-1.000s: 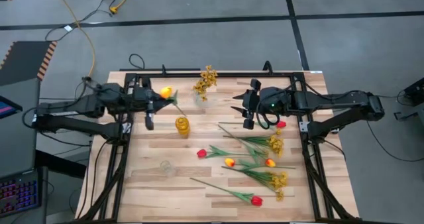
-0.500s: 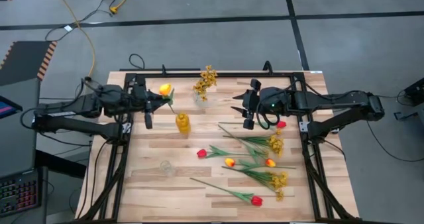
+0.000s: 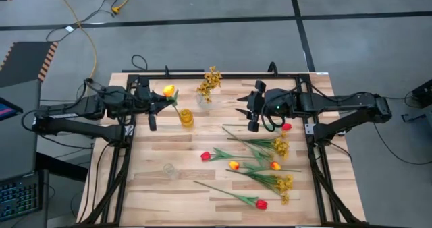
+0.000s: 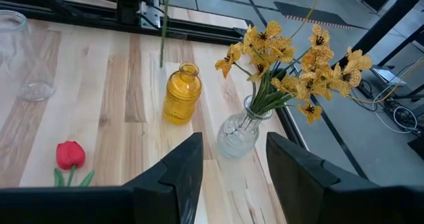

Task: Sort flowers into vase by color
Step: Put the top yellow tulip into the yellow vase, then put the top red tulip into the bottom transparent vase

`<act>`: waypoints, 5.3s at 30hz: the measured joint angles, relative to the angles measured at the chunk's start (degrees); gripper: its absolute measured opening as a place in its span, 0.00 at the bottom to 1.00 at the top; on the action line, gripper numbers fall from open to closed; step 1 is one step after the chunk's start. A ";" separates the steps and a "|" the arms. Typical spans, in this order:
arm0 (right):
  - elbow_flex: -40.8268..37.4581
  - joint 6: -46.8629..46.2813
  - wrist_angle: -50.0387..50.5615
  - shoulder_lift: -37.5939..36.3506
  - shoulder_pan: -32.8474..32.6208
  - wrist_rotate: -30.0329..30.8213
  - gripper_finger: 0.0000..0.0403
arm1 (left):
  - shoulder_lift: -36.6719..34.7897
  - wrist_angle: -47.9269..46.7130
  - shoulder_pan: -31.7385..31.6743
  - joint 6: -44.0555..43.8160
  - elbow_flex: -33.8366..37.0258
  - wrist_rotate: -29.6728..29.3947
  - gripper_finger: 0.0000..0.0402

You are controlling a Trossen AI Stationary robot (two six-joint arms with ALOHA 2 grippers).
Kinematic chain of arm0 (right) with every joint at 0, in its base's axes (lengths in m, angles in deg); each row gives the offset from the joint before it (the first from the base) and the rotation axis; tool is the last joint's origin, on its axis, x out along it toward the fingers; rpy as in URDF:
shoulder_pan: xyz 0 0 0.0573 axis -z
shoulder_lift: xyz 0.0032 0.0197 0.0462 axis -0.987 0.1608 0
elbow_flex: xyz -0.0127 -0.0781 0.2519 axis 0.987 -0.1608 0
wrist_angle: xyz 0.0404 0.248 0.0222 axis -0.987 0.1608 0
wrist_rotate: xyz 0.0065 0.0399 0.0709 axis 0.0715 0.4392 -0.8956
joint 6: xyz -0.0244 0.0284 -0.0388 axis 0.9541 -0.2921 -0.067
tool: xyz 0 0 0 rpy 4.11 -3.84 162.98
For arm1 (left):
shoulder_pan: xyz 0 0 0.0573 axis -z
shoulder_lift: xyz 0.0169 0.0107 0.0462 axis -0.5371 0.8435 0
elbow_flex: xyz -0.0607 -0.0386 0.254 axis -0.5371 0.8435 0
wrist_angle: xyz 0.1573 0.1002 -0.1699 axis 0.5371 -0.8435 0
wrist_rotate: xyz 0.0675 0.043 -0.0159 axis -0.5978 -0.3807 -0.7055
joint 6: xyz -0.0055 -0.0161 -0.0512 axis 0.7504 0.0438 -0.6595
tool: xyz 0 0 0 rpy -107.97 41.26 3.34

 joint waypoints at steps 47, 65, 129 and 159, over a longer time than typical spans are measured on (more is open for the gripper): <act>0.00 -0.12 0.04 -0.01 -0.02 -0.07 0.48 | 8.03 3.41 -0.02 4.51 -0.07 -7.03 0.02; 0.00 -0.04 0.03 -0.02 -0.02 -0.07 0.48 | 12.83 -4.33 0.00 -2.00 -0.05 -6.99 0.02; -11.32 -12.32 21.45 19.01 9.53 -9.49 0.48 | 1.13 -16.89 0.00 -3.62 -0.05 0.70 0.52; -9.37 -9.55 28.66 27.85 14.67 -12.15 0.06 | 3.82 -16.76 0.04 -3.59 -0.05 0.72 0.52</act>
